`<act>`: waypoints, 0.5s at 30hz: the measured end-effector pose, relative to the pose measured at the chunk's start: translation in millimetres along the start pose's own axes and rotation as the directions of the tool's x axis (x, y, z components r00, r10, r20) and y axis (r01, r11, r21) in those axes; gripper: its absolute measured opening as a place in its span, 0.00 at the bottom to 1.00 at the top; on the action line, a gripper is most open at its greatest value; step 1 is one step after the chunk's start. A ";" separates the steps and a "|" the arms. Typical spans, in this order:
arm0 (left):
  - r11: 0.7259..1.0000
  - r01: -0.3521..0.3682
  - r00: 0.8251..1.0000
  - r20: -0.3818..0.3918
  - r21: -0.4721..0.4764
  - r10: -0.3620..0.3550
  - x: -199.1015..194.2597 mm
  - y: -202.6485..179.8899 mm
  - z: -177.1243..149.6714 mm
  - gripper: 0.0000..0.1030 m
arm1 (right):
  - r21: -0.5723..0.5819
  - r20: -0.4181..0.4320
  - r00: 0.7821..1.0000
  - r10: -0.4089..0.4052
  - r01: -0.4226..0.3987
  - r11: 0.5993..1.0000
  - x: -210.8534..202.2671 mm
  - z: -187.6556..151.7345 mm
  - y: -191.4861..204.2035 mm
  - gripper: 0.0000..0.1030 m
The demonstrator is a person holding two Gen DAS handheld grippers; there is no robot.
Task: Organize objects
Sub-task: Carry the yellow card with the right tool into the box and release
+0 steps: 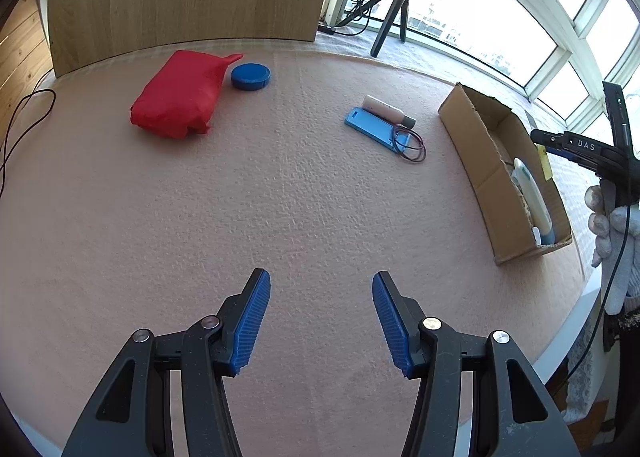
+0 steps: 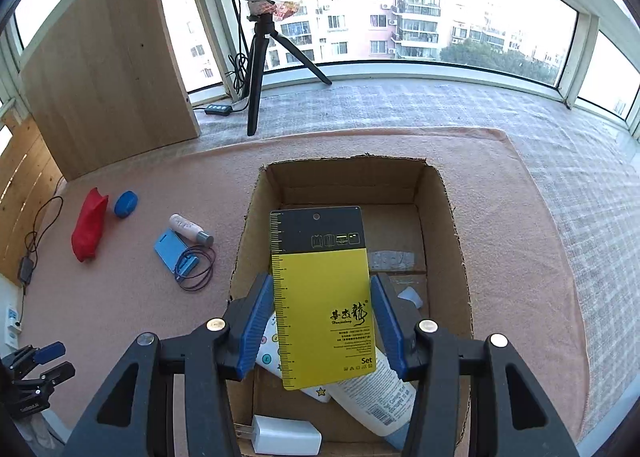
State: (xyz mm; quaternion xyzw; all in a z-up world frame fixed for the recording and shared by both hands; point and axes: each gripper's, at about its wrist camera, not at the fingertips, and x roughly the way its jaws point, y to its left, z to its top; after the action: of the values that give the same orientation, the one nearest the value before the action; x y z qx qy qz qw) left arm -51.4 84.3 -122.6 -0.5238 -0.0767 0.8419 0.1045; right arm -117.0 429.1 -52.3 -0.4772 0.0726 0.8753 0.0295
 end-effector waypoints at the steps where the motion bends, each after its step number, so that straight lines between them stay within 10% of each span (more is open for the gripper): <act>1: 1.000 0.000 1.000 0.000 0.001 0.000 0.0 0.3 0.1 0.55 | 0.001 -0.001 1.000 -0.004 0.004 1.000 2.0 1.0 -2.4 0.45; 12: 1.000 -0.006 1.000 -0.007 -0.004 0.005 4.0 -2.6 1.2 0.55 | 0.002 -0.011 0.999 -0.030 0.030 1.000 19.6 11.1 -15.2 0.46; 15: 1.000 -0.004 1.000 -0.010 -0.004 0.004 5.1 -1.3 1.4 0.55 | -0.002 -0.006 1.000 -0.026 0.026 1.000 19.0 12.5 -14.2 0.59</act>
State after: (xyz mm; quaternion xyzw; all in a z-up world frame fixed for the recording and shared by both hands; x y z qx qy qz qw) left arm -54.7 86.8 -126.1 -0.5285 -0.0770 0.8393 0.1021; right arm -135.9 444.7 -62.9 -0.4807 0.0659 0.8735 0.0402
